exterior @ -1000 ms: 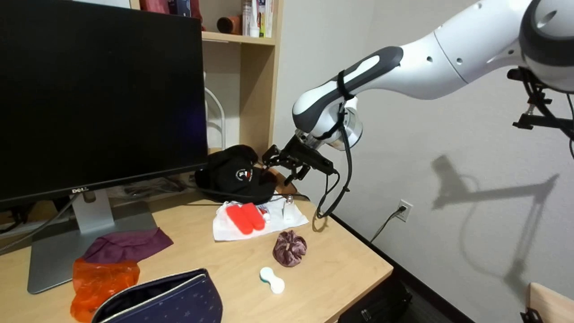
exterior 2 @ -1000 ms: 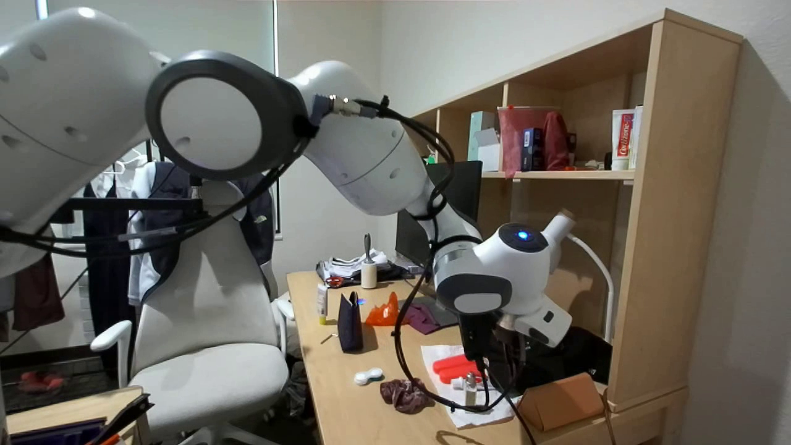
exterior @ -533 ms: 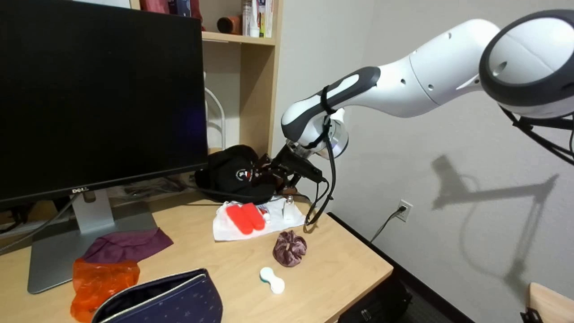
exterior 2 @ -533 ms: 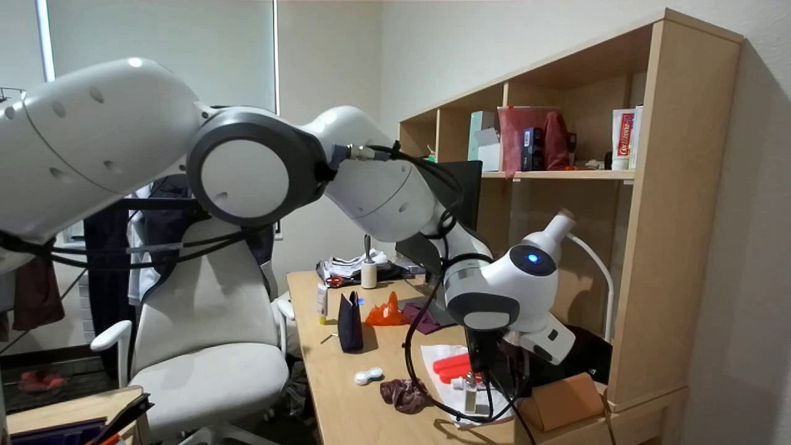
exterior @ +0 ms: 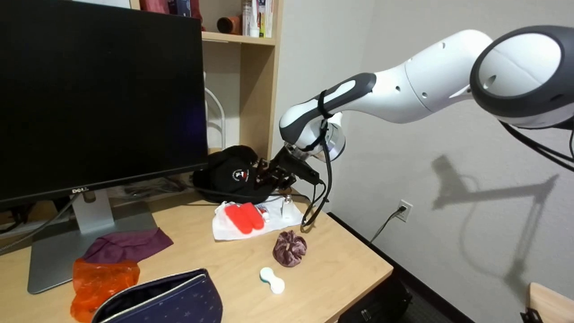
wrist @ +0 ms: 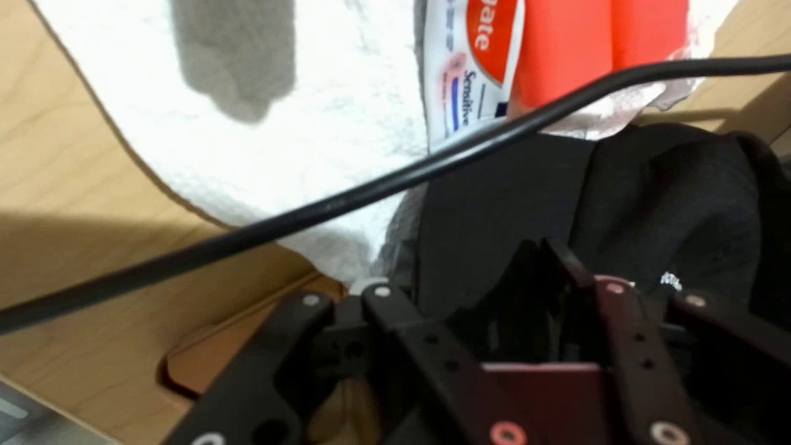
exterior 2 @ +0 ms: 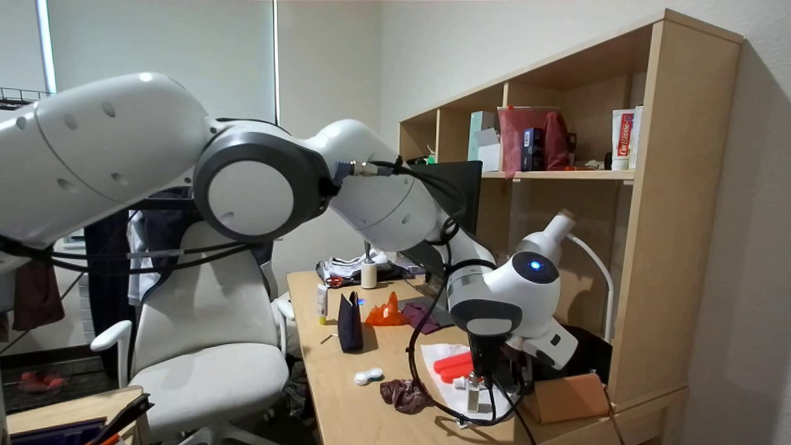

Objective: Move one black cap to the left side of the desk

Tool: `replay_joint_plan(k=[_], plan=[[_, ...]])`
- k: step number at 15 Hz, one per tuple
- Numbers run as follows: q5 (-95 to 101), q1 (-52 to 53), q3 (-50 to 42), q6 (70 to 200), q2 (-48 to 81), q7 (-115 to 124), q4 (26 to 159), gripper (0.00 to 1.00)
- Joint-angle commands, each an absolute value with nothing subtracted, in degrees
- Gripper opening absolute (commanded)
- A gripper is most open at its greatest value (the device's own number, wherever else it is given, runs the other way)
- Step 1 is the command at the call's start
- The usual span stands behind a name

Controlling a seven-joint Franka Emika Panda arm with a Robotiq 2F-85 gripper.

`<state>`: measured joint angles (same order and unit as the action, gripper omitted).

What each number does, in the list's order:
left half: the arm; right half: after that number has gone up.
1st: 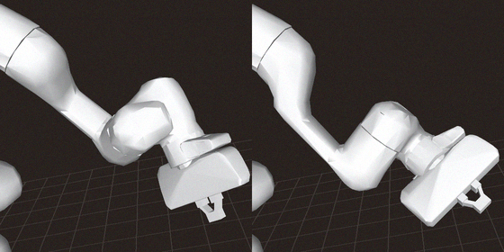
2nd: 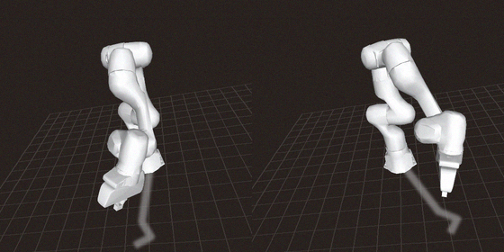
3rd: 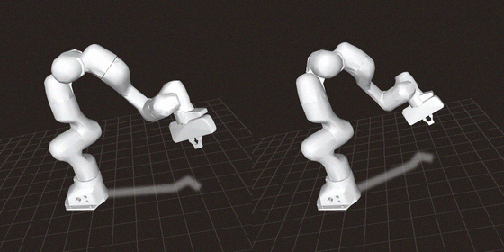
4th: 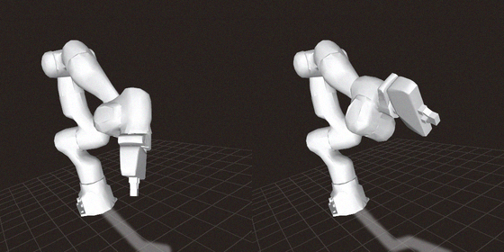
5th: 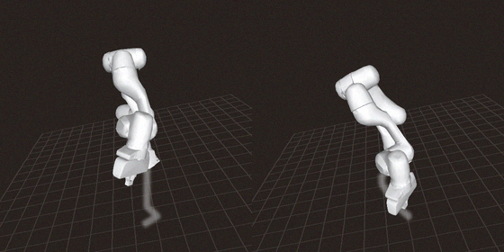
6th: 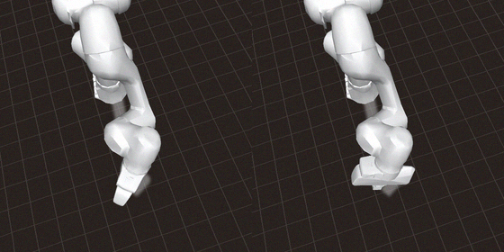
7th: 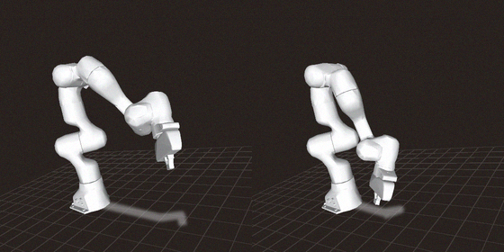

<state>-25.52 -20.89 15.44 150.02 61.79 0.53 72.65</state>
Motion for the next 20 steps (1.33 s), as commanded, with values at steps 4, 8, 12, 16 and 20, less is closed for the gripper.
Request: replay_joint_plan(k=[4, 8, 12, 16, 20], plan=[[-27.6, -20.8, 16.2, 151.2, 60.6, -1.8, 73.4, 0.10], [-28.4, -21.2, 17.3, 152.9, 58.5, -2.9, 75.9, 0.08], [-29.9, -21.6, 18.1, 154.7, 56.6, -4.0, 77.9, 0.08], [-30.6, -22.0, 18.8, 156.7, 55.4, -4.8, 79.6, 0.08], [-31.1, -22.8, 19.6, 159.1, 54.1, -5.7, 81.7, 0.08]])
